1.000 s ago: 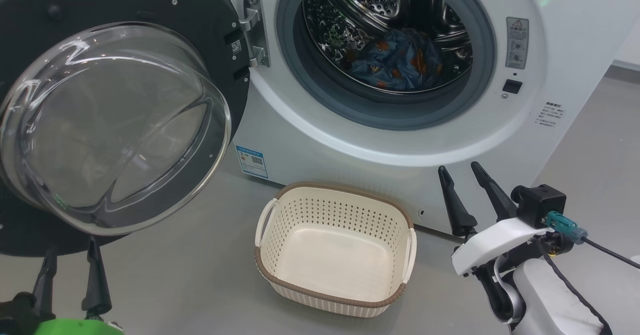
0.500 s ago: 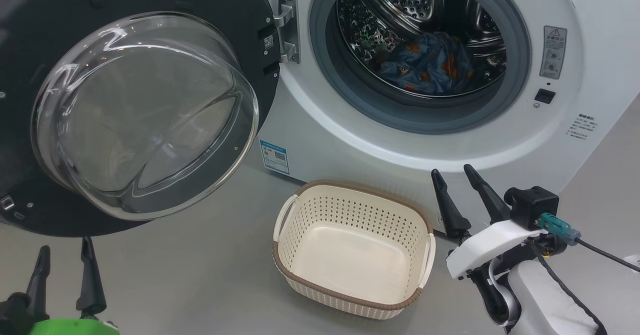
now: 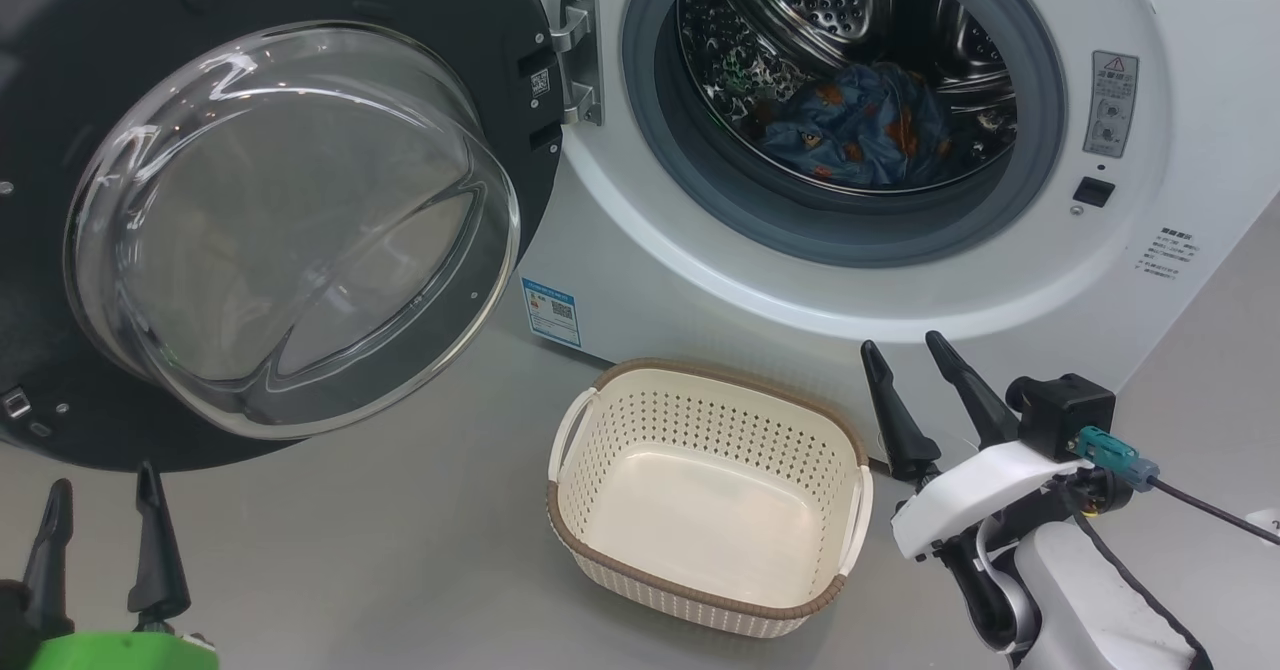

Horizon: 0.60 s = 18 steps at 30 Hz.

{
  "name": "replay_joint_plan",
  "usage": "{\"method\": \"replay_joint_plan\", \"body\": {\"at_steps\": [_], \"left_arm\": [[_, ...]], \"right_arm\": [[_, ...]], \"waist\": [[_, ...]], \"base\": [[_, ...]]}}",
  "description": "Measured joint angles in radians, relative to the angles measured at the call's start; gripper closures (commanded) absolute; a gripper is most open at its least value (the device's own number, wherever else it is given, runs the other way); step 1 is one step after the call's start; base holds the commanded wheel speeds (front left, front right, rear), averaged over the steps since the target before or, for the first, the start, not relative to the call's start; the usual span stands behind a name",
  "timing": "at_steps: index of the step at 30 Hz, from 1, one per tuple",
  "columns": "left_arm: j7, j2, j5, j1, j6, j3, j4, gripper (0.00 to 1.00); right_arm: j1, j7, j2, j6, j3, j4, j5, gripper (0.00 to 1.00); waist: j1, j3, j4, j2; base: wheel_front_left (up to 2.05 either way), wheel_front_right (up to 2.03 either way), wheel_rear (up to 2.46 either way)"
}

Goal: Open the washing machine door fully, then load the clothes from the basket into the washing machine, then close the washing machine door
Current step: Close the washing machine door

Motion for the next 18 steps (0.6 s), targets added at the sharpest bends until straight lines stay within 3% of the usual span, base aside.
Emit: {"method": "replay_joint_plan", "body": {"at_steps": [14, 17, 18], "left_arm": [[0.000, 0.056, 0.003, -0.006, -0.001, 0.069, -0.040, 0.00], [0.000, 0.061, -0.029, -0.024, -0.007, 0.093, -0.054, 0.93], [0.000, 0.066, -0.039, -0.032, -0.011, 0.099, -0.066, 1.00]], "right_arm": [[-0.001, 0.000, -0.001, 0.000, 0.000, 0.005, 0.006, 0.00], [-0.001, 0.000, -0.001, 0.000, 0.000, 0.005, 0.006, 0.00], [-0.001, 0.000, -0.001, 0.000, 0.000, 0.005, 0.006, 0.00]], "waist": [[0.0000, 0.005, -0.014, 0.0000], [0.0000, 0.006, -0.017, 0.0000], [0.0000, 0.006, -0.018, 0.0000]], "base": [[0.00, 0.00, 0.00], [0.00, 0.00, 0.00], [0.00, 0.00, 0.00]]}}
